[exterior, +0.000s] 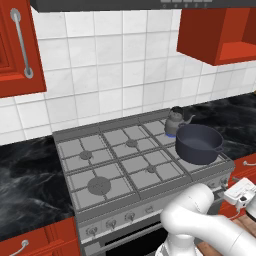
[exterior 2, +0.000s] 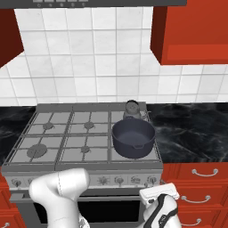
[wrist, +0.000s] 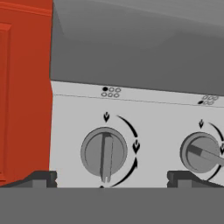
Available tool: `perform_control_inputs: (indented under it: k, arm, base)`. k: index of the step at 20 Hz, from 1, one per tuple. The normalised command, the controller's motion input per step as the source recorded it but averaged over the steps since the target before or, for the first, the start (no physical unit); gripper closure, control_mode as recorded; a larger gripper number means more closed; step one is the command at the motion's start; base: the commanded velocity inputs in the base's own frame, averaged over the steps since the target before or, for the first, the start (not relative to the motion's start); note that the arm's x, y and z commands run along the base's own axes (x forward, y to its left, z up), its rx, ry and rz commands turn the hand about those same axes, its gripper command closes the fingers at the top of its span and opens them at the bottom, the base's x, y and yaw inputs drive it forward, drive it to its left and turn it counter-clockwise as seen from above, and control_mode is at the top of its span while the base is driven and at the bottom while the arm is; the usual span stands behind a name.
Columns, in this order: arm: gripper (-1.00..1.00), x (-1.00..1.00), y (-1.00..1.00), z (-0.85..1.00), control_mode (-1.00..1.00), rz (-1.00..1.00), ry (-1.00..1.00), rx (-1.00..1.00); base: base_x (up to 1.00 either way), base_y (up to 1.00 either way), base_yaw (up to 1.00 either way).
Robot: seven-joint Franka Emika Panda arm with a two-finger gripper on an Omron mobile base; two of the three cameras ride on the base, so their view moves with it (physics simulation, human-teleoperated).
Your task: Pick the kettle from the cabinet and place it on a stove burner. Then pick the pot from the counter and place it on another stove burner. Finally, turn both burners on.
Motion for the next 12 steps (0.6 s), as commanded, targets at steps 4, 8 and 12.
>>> perform_control_inputs:
  k: [4,8,12]
  arm:
    - [-1.00,0.15,-0.07,0.00,-1.00,0.00,0.00,0.01]
    - [-1.00,0.06,-0.04,-0.01,-1.00,0.00,0.00,0.02]
    - [-1.00,0.00,-0.04,-0.10,-1.00,0.00,-0.01,0.04]
  base:
    - [0.00,0.00,0.00]
    - [0.00,0.00,0.00]
    - [0.00,0.00,0.00]
